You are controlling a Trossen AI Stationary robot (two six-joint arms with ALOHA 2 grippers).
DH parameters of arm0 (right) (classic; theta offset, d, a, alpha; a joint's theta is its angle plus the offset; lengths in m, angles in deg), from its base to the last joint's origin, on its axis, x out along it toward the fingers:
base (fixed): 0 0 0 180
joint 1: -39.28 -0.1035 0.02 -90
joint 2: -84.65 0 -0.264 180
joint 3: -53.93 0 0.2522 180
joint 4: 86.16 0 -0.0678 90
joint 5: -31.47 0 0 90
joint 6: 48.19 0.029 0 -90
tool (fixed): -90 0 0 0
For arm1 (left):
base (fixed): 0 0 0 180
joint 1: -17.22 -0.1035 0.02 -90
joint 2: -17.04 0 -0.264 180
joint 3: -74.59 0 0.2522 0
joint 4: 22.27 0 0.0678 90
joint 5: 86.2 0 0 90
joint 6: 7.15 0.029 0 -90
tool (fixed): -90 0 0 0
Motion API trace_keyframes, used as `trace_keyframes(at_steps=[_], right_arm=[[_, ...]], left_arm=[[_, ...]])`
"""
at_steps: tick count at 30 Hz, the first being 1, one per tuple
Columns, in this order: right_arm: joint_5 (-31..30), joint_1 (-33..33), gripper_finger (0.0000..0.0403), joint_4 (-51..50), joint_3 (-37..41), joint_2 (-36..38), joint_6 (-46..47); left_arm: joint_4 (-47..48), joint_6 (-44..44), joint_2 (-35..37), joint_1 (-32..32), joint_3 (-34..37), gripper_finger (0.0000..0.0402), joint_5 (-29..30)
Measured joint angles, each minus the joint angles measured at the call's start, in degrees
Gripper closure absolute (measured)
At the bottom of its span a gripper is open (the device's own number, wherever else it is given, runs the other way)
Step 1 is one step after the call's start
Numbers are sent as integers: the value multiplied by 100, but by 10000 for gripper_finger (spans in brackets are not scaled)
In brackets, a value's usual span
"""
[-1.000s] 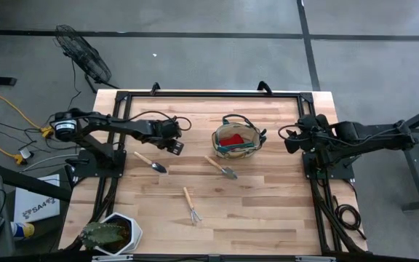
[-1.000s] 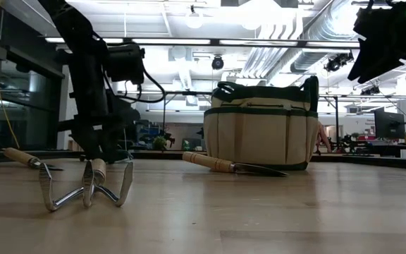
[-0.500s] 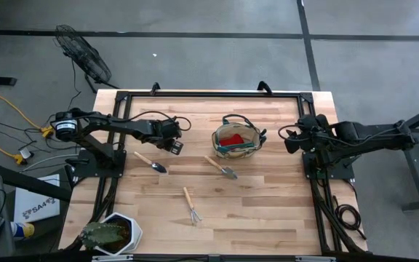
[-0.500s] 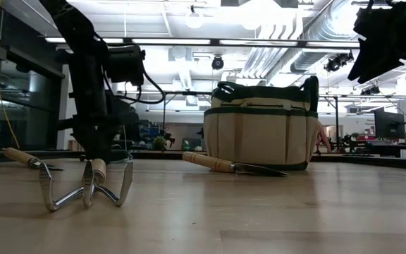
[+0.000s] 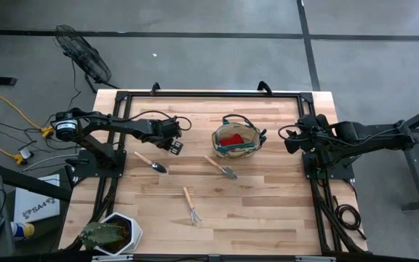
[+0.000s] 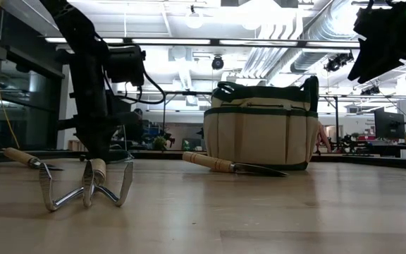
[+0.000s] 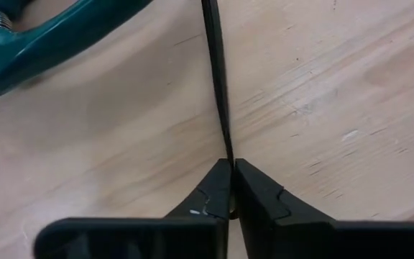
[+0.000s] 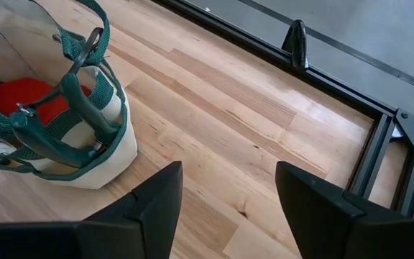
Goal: Pick & Place Garden tools in Gardening bag
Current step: Put the green shear scissors into the gardening bag
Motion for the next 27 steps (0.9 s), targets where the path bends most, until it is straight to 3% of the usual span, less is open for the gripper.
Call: trace_keyframes(at_steps=[17, 27], right_arm=[[4, 1, 188, 1, 0, 0, 1], [10, 2, 188, 19, 0, 0, -9]], left_arm=[[-42, 641, 89, 0, -6, 401, -154], [89, 1445, 133, 13, -704, 401, -642]])
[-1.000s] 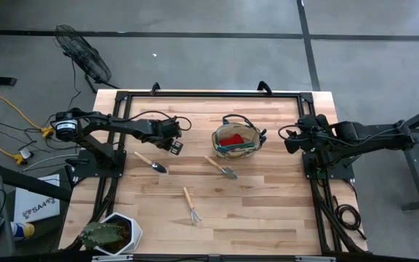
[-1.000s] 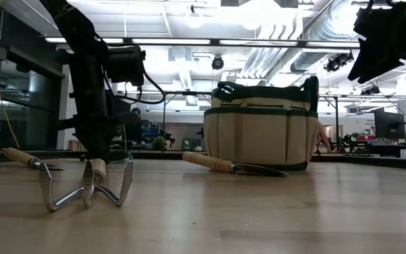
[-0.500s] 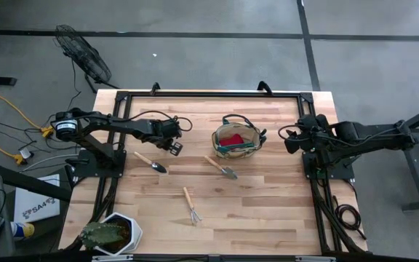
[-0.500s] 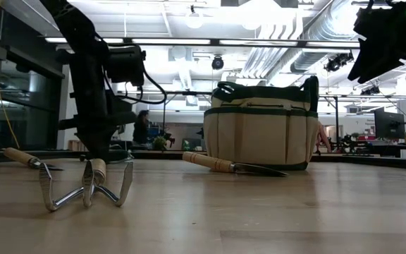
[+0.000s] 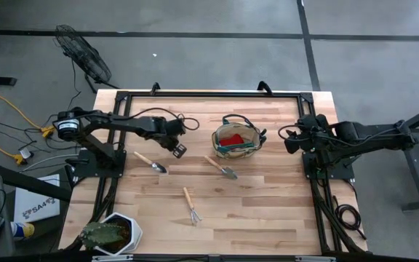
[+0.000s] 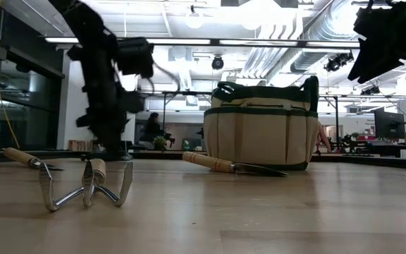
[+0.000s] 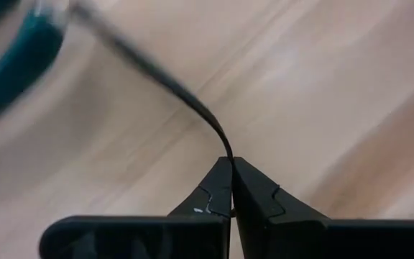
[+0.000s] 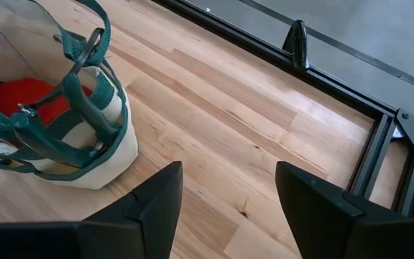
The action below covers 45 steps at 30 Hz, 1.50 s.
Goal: Pick & Place Garden tools in Gardening bag
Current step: Put the green shear scissors into the gardening bag
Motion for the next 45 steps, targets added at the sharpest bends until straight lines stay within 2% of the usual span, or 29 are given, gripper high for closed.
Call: trace_keyframes(at_steps=[15, 32, 45], right_arm=[[50, -1, 188, 149, -2, 386, -198], [46, -2, 188, 150, -2, 413, -182], [51, -2, 188, 150, -2, 413, -182]], left_arm=[[311, 1002, 13, 220, -1491, 401, -372], [2609, 1358, 24, 495, -3776, 401, 568], [3365, 1399, 26, 494, -4700, 401, 731]])
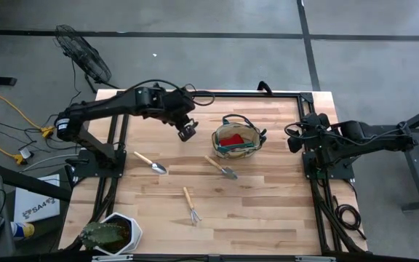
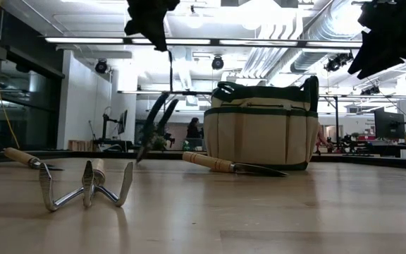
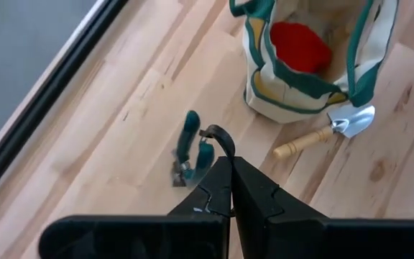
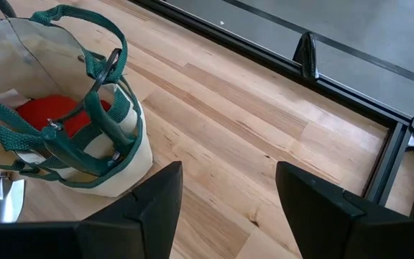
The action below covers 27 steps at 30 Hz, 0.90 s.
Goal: Pick & Place Garden tools in Gardening bag
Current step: Put the green shear scissors into the gardening bag
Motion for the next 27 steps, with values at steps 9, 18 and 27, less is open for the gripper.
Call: trace_keyframes(at_steps=[9, 18, 27], right_arm=[[0, 0, 188, 0, 0, 0, 0], [2, 2, 188, 0, 0, 0, 0], [2, 0, 188, 0, 0, 0, -2]], left_arm=[[106, 79, 0, 0, -355, 401, 15], [119, 151, 0, 0, -720, 401, 11], [121, 254, 4, -2, -1188, 401, -233]])
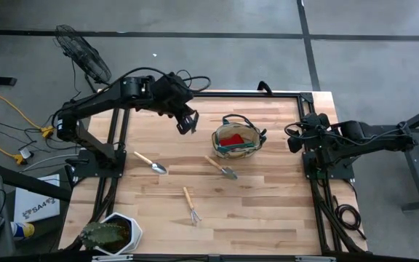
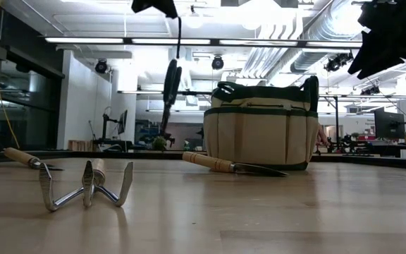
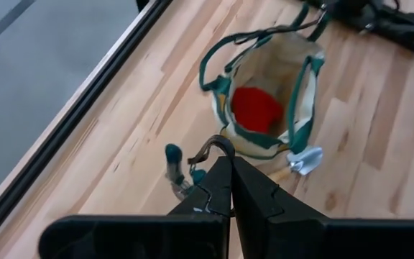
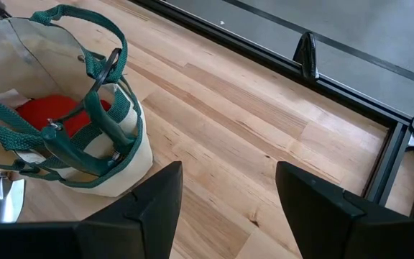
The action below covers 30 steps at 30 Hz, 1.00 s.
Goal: Pick & Place Garden tools in Gardening bag
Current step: Put the green shear scissors into the gardening bag
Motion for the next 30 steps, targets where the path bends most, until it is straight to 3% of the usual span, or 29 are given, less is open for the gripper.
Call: trace_keyframes(at_steps=[30], right_arm=[[0, 0, 188, 0, 0, 0, -15]], left_arm=[[-1188, 46, -61, 2, -232, 401, -1059]])
